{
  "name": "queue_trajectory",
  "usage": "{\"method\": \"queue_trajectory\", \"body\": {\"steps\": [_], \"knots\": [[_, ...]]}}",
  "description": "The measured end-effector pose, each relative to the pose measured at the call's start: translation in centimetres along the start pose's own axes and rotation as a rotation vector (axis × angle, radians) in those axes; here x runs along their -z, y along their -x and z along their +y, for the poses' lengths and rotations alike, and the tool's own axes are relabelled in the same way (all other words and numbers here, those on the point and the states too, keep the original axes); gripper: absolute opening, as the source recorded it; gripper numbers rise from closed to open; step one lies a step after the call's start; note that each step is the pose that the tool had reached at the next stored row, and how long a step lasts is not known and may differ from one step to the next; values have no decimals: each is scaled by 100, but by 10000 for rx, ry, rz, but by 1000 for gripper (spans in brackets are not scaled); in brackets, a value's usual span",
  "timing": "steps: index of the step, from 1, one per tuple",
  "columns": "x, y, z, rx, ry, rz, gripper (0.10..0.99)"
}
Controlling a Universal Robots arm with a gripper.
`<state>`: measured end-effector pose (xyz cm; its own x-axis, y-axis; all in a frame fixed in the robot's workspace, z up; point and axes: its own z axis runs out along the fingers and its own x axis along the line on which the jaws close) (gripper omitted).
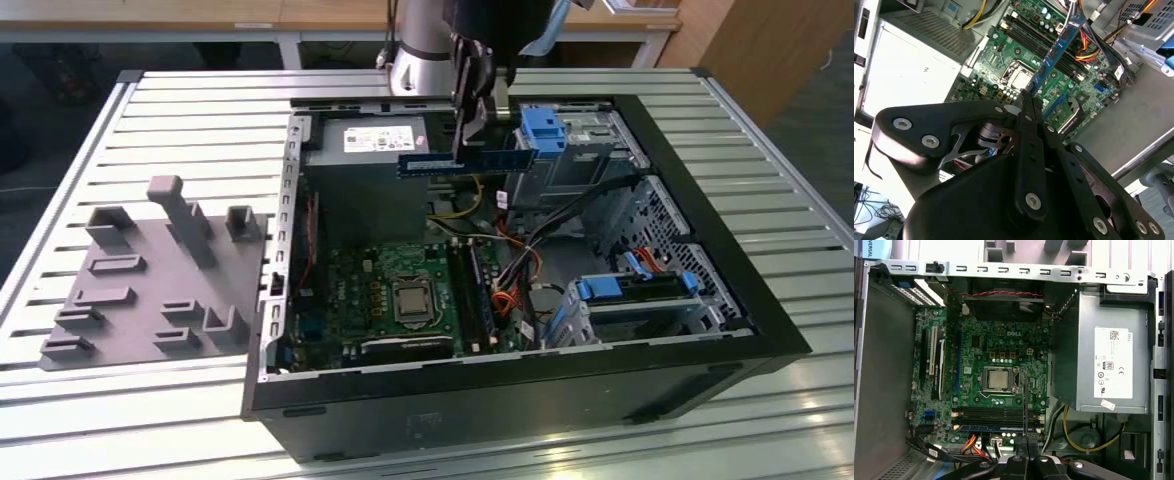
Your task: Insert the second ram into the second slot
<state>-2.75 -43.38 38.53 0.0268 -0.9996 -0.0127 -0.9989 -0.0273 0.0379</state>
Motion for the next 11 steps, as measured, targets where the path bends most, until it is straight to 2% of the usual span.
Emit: {"method": "queue_trajectory", "body": {"steps": [11], "knots": [[1,-155,4,-1,1,18,114]]}}
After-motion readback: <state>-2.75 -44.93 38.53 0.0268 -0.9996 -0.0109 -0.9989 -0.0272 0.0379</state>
